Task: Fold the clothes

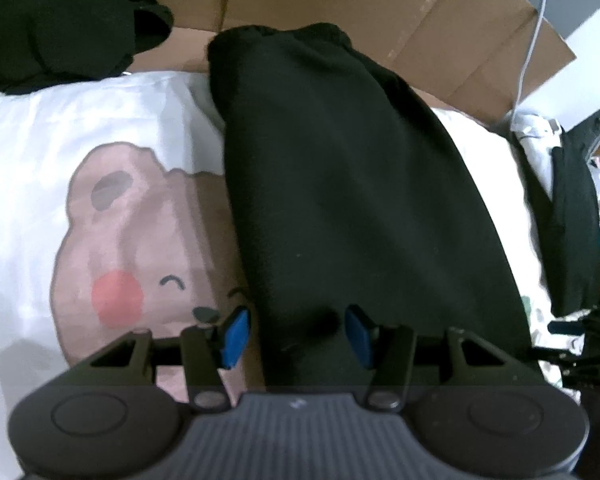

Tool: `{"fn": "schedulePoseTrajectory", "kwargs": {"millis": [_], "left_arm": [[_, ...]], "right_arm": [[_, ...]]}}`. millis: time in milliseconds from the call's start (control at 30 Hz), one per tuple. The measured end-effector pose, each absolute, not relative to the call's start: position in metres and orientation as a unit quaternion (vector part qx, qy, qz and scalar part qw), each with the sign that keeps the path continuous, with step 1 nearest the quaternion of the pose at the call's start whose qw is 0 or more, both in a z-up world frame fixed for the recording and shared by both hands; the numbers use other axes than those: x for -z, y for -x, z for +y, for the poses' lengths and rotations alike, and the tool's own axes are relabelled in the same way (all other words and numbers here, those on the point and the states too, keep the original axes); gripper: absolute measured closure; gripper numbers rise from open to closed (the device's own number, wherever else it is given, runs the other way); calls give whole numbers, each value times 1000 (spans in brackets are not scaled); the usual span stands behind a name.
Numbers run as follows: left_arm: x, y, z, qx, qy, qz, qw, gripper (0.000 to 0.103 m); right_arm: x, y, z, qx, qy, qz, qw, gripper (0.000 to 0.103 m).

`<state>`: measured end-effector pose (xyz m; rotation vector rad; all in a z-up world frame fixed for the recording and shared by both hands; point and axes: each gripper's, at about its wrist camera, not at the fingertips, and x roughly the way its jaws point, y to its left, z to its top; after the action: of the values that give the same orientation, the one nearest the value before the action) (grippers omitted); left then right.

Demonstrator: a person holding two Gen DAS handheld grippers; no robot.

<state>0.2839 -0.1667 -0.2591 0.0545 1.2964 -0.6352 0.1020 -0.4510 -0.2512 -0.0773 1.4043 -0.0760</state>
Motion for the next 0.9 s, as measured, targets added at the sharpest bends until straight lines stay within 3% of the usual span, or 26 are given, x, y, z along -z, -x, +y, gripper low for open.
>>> {"fn": "schedulePoseTrajectory", "kwargs": {"millis": [533,900], "left_arm": [[261,-291,-186,286,-39,593,751,48],[220,-294,-156,297,-29,576,761,48]], "right_arm": [[239,-87,-475,24,-3,611,791,56],[226,-96,-463,1,-5,588,809,56]]}}
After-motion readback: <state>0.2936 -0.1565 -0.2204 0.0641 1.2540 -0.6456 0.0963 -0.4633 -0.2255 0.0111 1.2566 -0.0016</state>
